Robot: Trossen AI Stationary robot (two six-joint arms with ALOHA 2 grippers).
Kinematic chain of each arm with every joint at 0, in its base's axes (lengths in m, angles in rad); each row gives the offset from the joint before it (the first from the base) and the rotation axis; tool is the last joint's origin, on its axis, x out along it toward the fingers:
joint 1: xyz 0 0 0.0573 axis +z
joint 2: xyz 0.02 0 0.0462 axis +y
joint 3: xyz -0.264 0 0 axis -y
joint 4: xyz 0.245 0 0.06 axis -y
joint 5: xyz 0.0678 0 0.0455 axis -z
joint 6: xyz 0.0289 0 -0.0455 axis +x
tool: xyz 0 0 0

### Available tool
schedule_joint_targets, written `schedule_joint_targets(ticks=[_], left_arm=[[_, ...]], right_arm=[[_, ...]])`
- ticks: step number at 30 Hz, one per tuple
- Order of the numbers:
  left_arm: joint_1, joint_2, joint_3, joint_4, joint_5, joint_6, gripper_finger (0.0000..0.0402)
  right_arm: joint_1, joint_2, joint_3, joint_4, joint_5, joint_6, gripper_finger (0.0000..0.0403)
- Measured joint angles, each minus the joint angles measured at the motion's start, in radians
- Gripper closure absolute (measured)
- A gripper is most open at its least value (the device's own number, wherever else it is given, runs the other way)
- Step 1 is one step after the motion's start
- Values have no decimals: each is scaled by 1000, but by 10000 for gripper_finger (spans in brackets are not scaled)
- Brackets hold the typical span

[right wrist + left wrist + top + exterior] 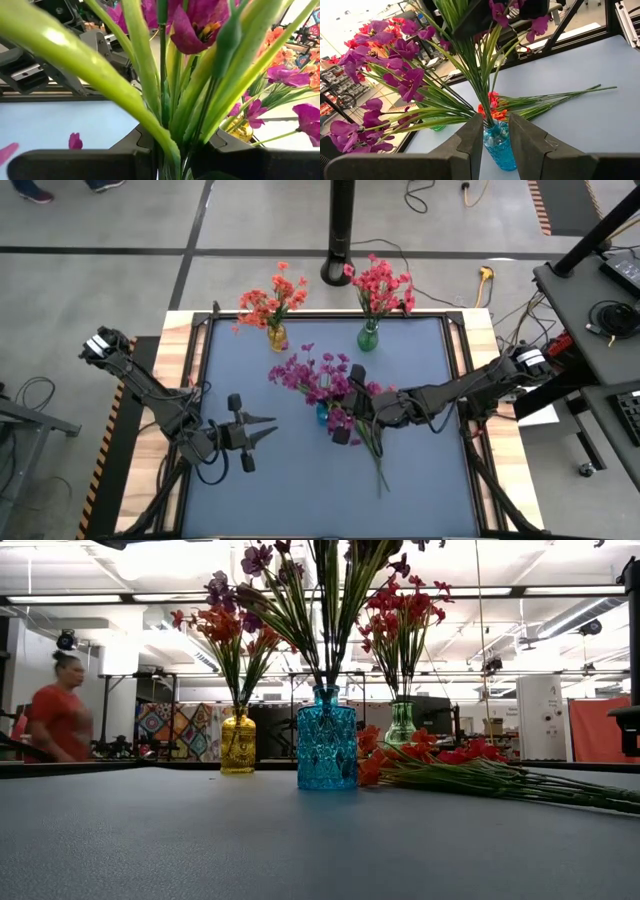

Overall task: Sort flowers into vase by color
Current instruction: Put the violet flower into the blue vase

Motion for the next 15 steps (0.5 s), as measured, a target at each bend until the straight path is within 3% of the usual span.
schedule_joint_targets(ticks=[15], left_arm=[[0, 0, 0, 0, -11, 0, 325]], right_arm=[[-9, 0, -13, 1, 0, 27, 335]])
